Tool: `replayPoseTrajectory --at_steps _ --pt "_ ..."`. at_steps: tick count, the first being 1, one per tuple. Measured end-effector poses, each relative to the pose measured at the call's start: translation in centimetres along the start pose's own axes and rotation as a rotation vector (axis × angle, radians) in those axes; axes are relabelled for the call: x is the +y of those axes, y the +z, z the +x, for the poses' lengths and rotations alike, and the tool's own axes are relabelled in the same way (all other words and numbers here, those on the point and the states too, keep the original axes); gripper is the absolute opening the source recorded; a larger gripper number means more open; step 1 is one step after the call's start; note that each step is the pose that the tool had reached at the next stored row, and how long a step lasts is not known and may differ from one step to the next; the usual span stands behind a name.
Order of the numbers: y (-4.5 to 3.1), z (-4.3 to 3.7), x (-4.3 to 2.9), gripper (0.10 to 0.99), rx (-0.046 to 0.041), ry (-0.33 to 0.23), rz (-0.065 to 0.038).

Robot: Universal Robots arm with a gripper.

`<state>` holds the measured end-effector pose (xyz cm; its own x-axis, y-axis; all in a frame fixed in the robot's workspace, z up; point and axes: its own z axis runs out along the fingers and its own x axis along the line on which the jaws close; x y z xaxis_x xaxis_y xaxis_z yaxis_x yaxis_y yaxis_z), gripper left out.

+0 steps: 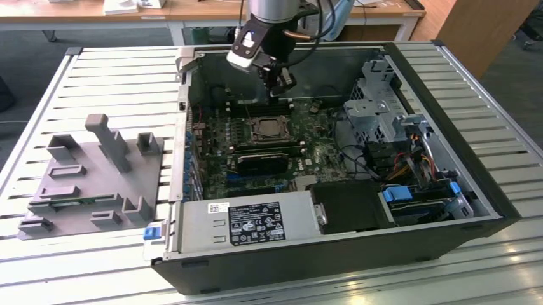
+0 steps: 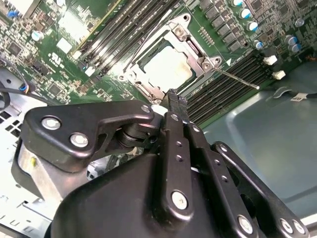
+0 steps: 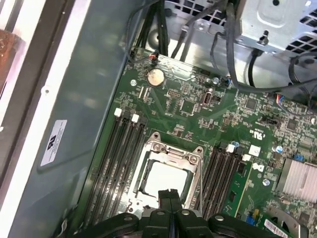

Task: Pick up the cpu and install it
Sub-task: 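Install the first cpu locking lever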

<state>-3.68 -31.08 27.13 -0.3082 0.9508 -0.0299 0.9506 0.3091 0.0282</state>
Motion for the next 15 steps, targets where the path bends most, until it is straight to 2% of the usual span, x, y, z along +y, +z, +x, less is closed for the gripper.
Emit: replayPoseTrajectory --at_steps 10,15 --pt "0.0 -0.02 -0.01 0.106 0.0022 -0.076 -0.002" --pt "0.0 -0.03 -0.01 0.106 0.0043 -0.154 -0.005"
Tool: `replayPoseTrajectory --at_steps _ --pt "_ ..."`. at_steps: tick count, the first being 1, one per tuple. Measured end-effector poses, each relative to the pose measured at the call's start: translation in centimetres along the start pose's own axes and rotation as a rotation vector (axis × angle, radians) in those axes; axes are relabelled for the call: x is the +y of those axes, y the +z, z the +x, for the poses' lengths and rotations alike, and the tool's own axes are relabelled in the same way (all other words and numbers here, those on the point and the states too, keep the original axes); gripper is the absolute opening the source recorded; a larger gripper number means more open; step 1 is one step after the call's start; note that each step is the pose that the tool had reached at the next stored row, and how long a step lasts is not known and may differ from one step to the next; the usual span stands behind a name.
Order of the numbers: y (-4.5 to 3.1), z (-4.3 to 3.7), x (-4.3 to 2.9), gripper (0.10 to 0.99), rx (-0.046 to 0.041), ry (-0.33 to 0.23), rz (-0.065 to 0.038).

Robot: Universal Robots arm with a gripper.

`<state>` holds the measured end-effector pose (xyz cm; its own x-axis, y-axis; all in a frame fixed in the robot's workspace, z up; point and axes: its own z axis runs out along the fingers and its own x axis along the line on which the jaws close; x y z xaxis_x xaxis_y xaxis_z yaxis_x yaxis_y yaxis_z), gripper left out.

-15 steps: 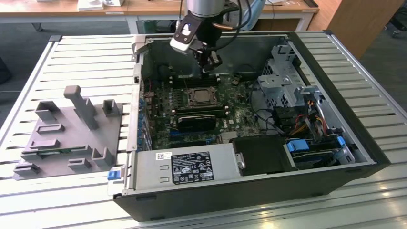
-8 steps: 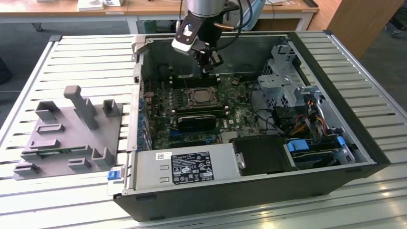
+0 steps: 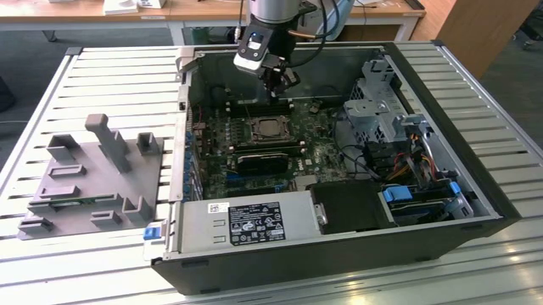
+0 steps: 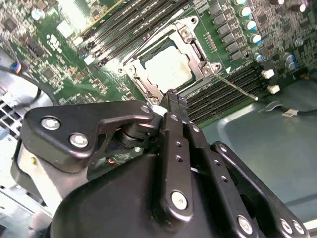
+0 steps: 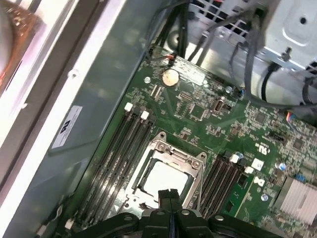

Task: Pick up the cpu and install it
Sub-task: 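Install the first cpu locking lever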

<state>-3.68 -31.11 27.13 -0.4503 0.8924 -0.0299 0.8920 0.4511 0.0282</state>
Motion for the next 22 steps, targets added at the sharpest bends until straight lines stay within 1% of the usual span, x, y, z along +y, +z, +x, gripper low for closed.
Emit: replayPoseTrajectory --at_steps 11,17,22 --pt "0.0 0.0 0.0 0.106 0.0042 -0.15 -0.004" --pt "0.0 0.0 0.0 0.106 0.0058 -0.205 -0.006" --pt "0.0 0.0 0.0 0.106 0.0067 -0.239 -0.007"
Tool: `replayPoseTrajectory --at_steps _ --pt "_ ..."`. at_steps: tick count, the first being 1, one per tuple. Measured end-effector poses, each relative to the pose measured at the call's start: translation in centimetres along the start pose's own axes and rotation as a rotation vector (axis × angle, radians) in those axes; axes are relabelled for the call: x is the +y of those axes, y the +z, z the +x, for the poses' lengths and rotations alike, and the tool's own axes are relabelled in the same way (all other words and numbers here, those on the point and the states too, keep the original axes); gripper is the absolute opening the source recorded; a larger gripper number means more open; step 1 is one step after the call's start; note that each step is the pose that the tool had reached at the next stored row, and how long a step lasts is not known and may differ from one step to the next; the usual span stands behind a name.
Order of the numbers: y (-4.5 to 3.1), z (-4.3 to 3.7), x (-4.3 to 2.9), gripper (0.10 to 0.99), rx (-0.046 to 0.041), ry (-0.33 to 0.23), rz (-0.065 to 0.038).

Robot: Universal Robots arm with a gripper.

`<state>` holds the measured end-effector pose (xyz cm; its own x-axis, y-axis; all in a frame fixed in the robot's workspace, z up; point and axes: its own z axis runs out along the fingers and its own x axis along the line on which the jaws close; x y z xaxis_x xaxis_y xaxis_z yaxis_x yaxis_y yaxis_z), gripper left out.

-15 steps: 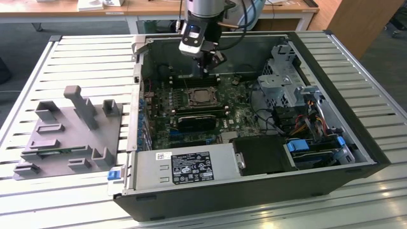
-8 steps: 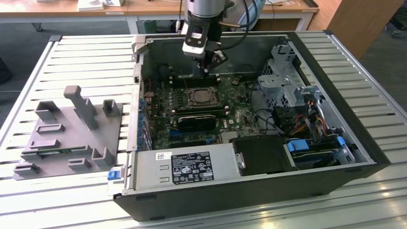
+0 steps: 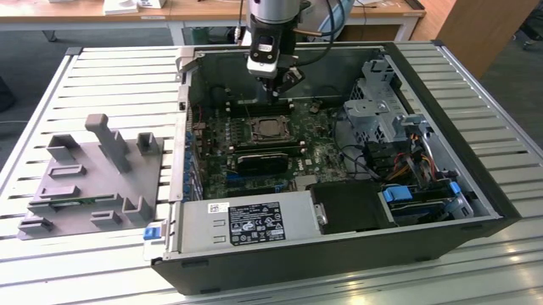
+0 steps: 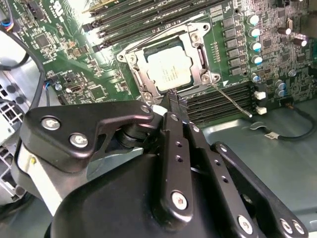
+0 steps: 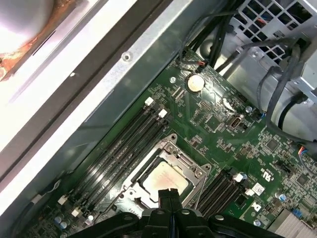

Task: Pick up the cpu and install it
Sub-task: 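Install the first cpu locking lever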

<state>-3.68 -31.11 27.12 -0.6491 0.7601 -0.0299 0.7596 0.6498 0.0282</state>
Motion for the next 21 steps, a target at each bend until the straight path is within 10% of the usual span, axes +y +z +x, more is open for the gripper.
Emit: replayPoseTrajectory --at_steps 21 --pt "0.06 0.0 0.0 0.106 0.0066 -0.215 -0.007"
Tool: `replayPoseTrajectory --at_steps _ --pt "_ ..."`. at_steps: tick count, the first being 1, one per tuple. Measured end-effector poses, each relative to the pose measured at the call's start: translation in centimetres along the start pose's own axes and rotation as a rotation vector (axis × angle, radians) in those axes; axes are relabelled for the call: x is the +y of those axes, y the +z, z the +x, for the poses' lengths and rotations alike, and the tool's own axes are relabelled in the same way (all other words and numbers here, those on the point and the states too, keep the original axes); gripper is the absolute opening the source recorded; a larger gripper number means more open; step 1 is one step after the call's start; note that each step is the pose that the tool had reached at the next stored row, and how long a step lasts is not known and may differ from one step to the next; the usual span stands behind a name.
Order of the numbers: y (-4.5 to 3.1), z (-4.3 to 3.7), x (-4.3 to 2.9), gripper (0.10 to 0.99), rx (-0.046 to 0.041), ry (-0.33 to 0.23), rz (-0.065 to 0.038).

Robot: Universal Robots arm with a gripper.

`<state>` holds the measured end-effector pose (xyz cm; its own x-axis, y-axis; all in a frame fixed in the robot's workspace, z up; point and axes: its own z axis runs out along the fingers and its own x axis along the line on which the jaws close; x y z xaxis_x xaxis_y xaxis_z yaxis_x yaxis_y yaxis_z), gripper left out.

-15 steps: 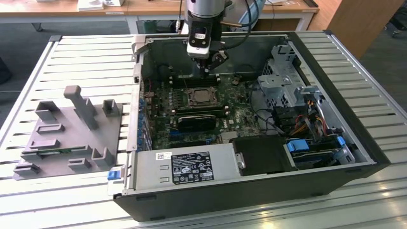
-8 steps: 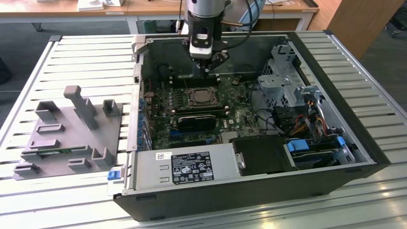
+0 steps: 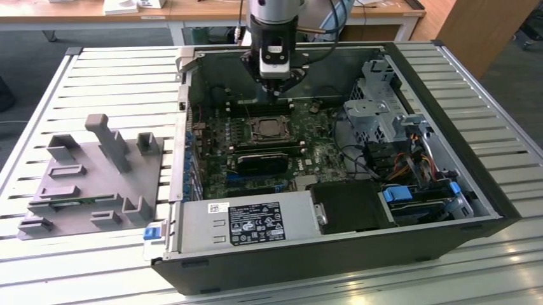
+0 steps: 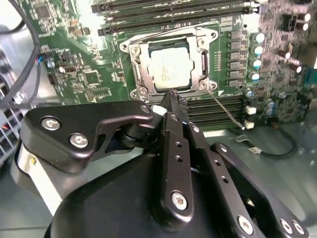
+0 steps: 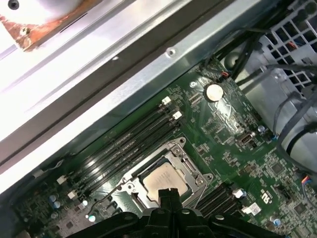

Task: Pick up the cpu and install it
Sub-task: 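Install the first cpu locking lever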

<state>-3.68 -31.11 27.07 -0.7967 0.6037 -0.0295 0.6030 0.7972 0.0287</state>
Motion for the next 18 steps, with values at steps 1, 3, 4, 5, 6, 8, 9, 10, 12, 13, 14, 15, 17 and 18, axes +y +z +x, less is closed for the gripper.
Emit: replayPoseTrajectory --at_steps 1,3,4,5,6,8,9,10,12,13,14,15,17,18 --pt "0.01 0.0 0.0 0.106 0.0006 -0.02 0.0" --pt "0.03 0.0 0.0 0.106 0.0016 -0.056 -0.001" --pt "0.04 0.0 0.0 0.106 0.0021 -0.074 -0.002" --pt "0.05 0.0 0.0 0.106 0.0026 -0.092 -0.003" --pt "0.06 0.0 0.0 0.106 0.0031 -0.11 -0.003" --pt "0.08 0.0 0.0 0.106 0.0042 -0.147 -0.004" --pt "0.09 0.0 0.0 0.106 0.0047 -0.164 -0.005" --pt "0.1 0.0 0.0 0.106 0.0052 -0.182 -0.005" --pt "0.11 0.0 0.0 0.106 0.006 -0.21 -0.006" --pt "0.12 0.0 0.0 0.106 0.0063 -0.221 -0.006" --pt "0.12 0.01 -0.01 0.106 0.0066 -0.233 -0.007" --pt "0.12 0.01 -0.01 0.106 0.007 -0.243 -0.007" --pt "0.14 0.01 -0.01 0.106 0.0075 -0.264 -0.008" --pt "0.14 0.0 -0.01 0.106 0.0078 -0.273 -0.008"
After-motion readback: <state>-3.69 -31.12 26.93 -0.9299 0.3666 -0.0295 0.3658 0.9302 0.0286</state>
